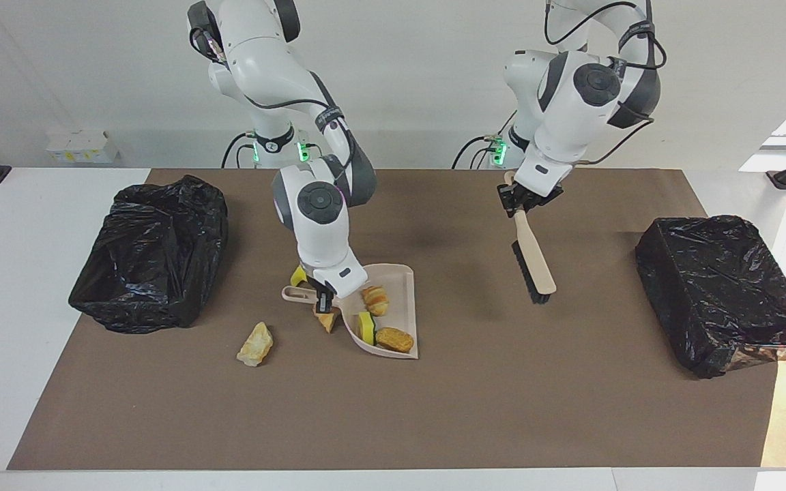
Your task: Sweep and dump trash in bin
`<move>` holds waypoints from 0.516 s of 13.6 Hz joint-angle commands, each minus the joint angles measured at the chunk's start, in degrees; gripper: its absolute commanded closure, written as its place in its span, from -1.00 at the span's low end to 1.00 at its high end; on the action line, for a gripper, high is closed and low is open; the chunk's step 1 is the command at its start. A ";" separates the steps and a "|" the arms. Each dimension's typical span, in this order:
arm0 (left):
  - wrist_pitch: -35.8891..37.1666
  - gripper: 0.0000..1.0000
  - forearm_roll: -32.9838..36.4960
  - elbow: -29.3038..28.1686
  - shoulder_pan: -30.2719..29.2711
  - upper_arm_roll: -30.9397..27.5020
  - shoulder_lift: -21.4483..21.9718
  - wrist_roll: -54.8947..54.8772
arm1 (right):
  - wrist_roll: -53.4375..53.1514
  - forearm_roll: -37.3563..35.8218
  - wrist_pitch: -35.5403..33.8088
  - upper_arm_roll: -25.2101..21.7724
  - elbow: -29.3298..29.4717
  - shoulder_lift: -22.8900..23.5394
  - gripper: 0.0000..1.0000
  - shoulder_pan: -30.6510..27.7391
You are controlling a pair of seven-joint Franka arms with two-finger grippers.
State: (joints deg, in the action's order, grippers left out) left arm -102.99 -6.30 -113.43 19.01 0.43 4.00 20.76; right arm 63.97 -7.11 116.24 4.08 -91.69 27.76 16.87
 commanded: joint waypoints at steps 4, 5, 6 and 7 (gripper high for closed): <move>-0.63 1.00 0.06 -5.38 0.41 0.80 3.90 -1.42 | 1.86 1.75 1.27 0.49 -0.95 -2.09 1.00 -0.53; -2.20 1.00 0.06 -7.49 0.59 0.80 4.78 -1.34 | 1.77 1.75 1.18 0.49 -0.95 -2.88 1.00 -0.53; -3.09 1.00 -0.02 -9.77 0.68 1.06 6.53 -0.73 | 1.25 2.27 0.40 0.49 -0.95 -3.76 1.00 -0.53; -3.45 1.00 -0.20 -12.15 1.29 1.32 8.12 -0.37 | 1.33 4.19 0.04 0.40 -1.03 -5.16 1.00 -0.61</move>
State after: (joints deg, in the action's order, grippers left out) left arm -103.84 -6.31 -118.69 19.25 1.68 6.36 20.06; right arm 63.97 -6.45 116.85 4.15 -91.52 26.18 16.90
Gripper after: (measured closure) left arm 0.740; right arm 0.683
